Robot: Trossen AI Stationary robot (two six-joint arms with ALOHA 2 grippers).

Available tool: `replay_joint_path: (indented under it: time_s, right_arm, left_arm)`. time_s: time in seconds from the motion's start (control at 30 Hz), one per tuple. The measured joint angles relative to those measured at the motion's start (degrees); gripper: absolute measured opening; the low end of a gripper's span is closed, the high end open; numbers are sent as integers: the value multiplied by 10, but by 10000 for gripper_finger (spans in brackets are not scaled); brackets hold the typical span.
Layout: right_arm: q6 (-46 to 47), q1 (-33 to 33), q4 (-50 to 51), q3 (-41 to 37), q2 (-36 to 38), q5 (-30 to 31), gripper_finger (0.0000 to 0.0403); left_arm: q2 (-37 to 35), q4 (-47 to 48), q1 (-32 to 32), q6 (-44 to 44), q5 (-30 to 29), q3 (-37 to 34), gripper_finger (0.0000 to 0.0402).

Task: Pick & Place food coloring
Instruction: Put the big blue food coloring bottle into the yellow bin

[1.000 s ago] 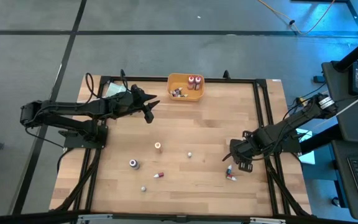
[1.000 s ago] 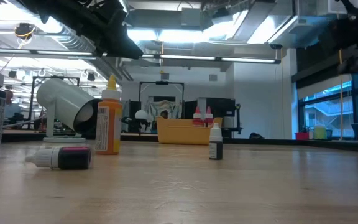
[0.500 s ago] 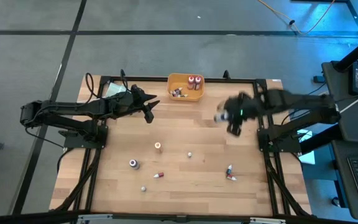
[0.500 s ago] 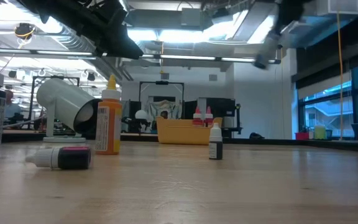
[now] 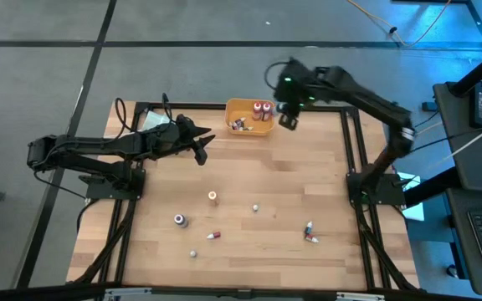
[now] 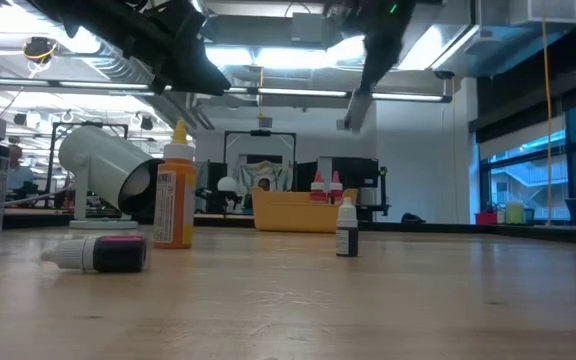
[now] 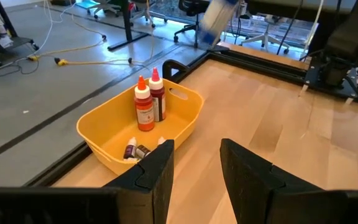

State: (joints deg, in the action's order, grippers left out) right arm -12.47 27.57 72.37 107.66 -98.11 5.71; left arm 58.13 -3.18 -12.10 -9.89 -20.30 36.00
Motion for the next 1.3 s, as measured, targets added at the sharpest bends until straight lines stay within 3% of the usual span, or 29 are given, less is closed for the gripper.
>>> replay_joint_path:
  time_s: [0.17, 0.4, 0.97, 1.17, 1.3]
  right_arm:
    - [-42, 11, 2, 13, -97, 15, 123]
    - [-68, 20, -14, 14, -179, 21, 123]
    - [-68, 48, -61, 14, -253, 6, 123]
    - [-67, 48, -84, 14, -262, 7, 173]
    - [-67, 48, -95, 14, -262, 8, 183]
  left_arm:
    - [0, 0, 0, 0, 0, 0, 127]
    - [0, 0, 0, -3, 0, 0, 127]
    - [0, 4, 0, -3, 0, 0, 127]
    - [0, 4, 0, -3, 0, 0, 127]
    - [0, 4, 0, -3, 0, 0, 127]
